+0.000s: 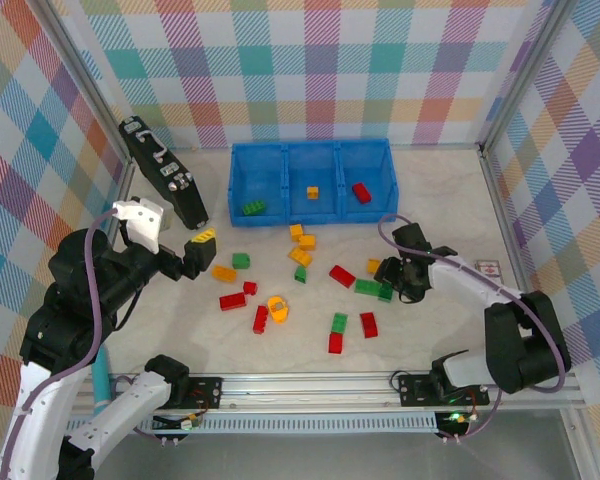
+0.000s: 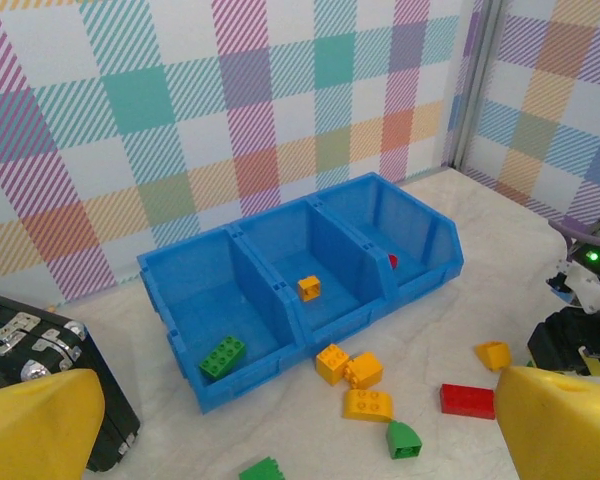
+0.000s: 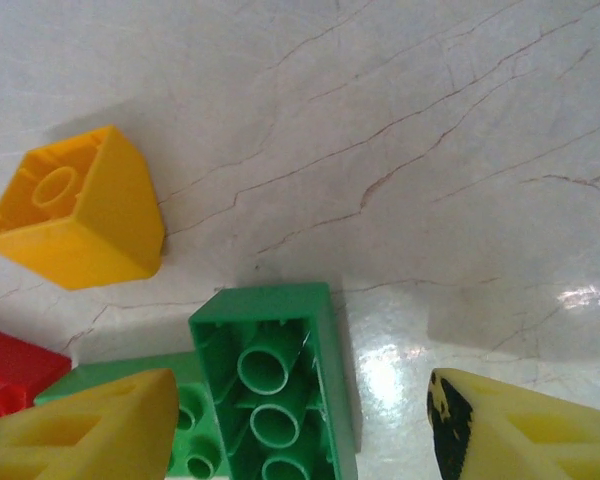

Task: Sort the legos into containers by color
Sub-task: Pick up the lego from the middle-right of the table.

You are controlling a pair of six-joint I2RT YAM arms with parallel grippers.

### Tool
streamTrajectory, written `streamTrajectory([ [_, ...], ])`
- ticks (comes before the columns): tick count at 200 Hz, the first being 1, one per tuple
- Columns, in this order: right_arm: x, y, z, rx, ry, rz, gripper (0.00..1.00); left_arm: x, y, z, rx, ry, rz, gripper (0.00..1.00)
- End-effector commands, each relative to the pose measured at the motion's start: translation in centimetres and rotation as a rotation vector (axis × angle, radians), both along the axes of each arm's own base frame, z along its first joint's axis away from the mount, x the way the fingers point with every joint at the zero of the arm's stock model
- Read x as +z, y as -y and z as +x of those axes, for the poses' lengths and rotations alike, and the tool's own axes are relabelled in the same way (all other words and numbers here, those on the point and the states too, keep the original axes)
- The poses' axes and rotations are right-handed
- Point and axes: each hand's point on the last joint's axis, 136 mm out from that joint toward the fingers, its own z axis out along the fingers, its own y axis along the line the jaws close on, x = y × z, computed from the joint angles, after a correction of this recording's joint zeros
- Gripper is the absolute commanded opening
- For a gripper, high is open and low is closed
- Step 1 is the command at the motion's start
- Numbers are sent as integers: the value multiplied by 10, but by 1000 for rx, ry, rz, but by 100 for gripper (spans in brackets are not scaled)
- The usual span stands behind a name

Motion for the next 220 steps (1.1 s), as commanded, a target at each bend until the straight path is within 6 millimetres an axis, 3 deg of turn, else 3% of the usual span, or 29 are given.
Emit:
streamTrajectory([
  [1, 3, 0, 15, 7, 37, -3, 66, 4, -1, -4, 0, 20, 23, 100],
  [53, -11, 1, 22, 13, 2, -18, 63, 3, -3, -3, 9, 22, 34, 100],
  [104, -18, 3, 22, 24, -26, -32, 42, 2, -2, -2, 10, 20, 39, 100],
  [136, -9, 1, 25, 53, -12, -29, 31, 1, -3, 0, 19, 21, 44, 100],
  [174, 31, -12, 44, 145, 46, -11, 27, -1, -6, 2, 37, 24, 56, 100],
  [220, 135, -47, 113, 330, 369, -70, 25, -5, -17, 7, 102, 75, 97, 100],
])
